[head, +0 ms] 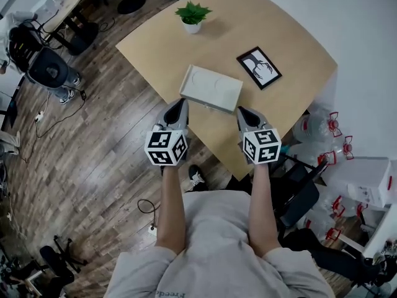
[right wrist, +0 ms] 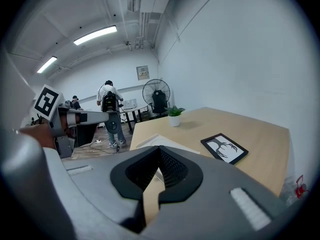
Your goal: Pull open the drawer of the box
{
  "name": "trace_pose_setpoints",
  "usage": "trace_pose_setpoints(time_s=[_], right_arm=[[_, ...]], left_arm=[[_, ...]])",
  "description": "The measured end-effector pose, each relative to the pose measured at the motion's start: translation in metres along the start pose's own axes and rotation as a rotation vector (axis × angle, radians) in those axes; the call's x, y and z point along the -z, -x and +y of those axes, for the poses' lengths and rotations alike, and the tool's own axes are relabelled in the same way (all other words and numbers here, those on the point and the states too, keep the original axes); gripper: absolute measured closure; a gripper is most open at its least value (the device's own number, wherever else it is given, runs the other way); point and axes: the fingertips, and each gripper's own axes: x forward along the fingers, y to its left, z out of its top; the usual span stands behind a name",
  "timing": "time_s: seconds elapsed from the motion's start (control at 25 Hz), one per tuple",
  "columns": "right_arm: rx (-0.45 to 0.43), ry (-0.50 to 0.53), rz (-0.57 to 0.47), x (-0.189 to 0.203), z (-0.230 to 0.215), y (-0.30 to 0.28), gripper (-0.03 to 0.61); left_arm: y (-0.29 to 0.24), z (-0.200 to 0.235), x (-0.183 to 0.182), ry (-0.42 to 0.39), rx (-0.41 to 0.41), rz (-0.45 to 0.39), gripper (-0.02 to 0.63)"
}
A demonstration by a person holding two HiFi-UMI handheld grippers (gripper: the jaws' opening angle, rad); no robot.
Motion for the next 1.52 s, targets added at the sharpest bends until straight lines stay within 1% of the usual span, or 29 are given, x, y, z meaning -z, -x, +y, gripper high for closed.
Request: trace_pose_setpoints(time_s=[0.16, 0.28, 0.4, 0.6, 0.68, 0.84, 1.08, 1.4, 1.52], right_arm=[[-0.048, 0.035, 0.048, 0.002, -0.009, -0.017, 0.575], [-0.076, 0.025, 0.069, 0.005, -0.021, -0.030, 0.575], [-0.093, 0.007, 0.092, 0.011, -0.031, -0.045, 0.575], [-0.131, 0.016, 0.161, 0.030, -0.031, -0.069, 0.575], [-0.149, 0.024, 0.192, 0.041, -0.030, -0.077, 0.576], [-0.170, 0.042, 0.240, 0.057, -0.029, -0.092, 0.575], [-0.180, 0.085, 0.287, 0.064, -0.029, -0.106, 0.575], [-0.158, 0.127, 0.330, 0.073, -0.028, -0.117, 0.575], [-0.151, 0.130, 0.329, 0.071, -0.029, -0.120, 0.577]], left_arm=[[-0.017, 0.000, 0.018, 0.015, -0.039, 0.030, 0.560], [-0.030, -0.003, 0.034, 0.037, -0.050, 0.058, 0.560], [-0.041, -0.002, 0.050, 0.036, -0.061, 0.094, 0.560], [-0.051, 0.009, 0.081, 0.044, -0.104, 0.162, 0.560], [-0.054, 0.012, 0.092, 0.037, -0.116, 0.194, 0.560], [-0.061, 0.013, 0.107, -0.003, -0.125, 0.241, 0.560], [-0.066, 0.014, 0.132, -0.040, -0.130, 0.315, 0.560], [-0.066, 0.015, 0.159, -0.038, -0.116, 0.368, 0.560], [-0.066, 0.017, 0.164, -0.036, -0.118, 0.377, 0.560]])
